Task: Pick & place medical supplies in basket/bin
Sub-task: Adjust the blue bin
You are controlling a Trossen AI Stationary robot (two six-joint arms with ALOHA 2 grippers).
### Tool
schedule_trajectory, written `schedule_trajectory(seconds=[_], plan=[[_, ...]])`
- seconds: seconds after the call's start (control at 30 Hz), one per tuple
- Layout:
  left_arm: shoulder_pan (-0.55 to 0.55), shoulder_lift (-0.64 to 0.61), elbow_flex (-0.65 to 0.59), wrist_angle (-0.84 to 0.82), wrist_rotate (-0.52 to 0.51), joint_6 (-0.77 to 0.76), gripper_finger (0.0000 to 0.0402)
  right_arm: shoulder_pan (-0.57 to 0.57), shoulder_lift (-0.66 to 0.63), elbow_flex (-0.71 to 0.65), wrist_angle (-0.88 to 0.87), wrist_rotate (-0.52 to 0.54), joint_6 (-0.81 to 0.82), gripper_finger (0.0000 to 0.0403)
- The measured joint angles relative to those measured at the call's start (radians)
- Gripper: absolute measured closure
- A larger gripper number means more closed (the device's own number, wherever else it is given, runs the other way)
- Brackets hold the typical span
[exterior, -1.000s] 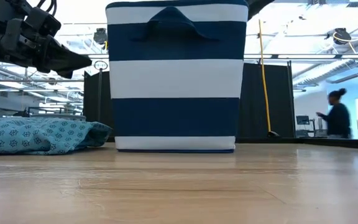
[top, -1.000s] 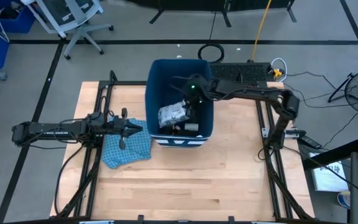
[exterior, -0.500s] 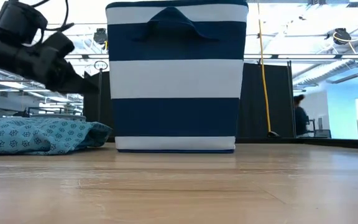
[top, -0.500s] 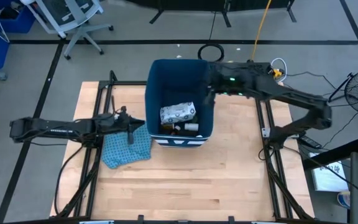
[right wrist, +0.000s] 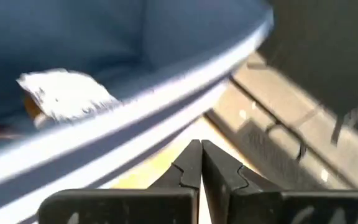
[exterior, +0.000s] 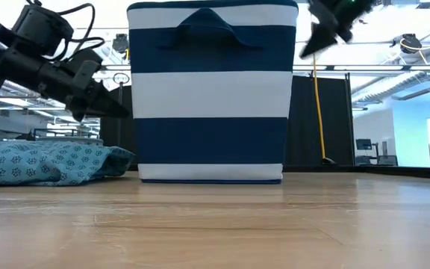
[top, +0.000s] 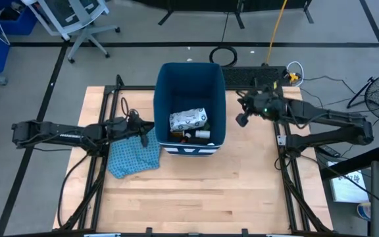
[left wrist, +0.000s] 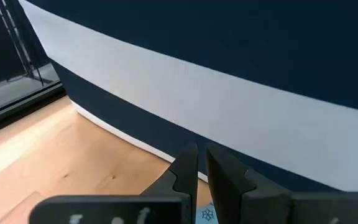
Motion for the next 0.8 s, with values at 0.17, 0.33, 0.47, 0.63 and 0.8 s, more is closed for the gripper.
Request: schedule_trajectory(seconds=[0.17, 0.33, 0.47, 0.63, 0.8], plan=[[0.0, 0.048, 0.028, 0.0, -0.031, -0.028, 0.0364, 0.004, -0.06, -0.227, 0.104, -0.038, 0.153, 0.0402], [0.009, 0.115, 0.07, -0.009, -0.062, -0.032, 0.0364, 0.016, -0.037, -0.476, 0.536, -0.127, 0.157, 0.0402], [0.03, 0.182, 0.124, -0.065, -0.062, -0.061, 0.0364, 0.012, 0.021, -0.586, 0.807, -0.163, 0.117, 0.0402], [0.044, 0.297, 0.204, -0.085, -0.023, -0.06, 0.0364, 0.014, 0.066, -0.587, 0.9, -0.212, 0.097, 0.0402], [0.045, 0.439, 0.314, -0.098, 0.037, -0.047, 0.0364, 0.054, 0.1, -0.587, 1.003, -0.232, 0.058, 0.0403]])
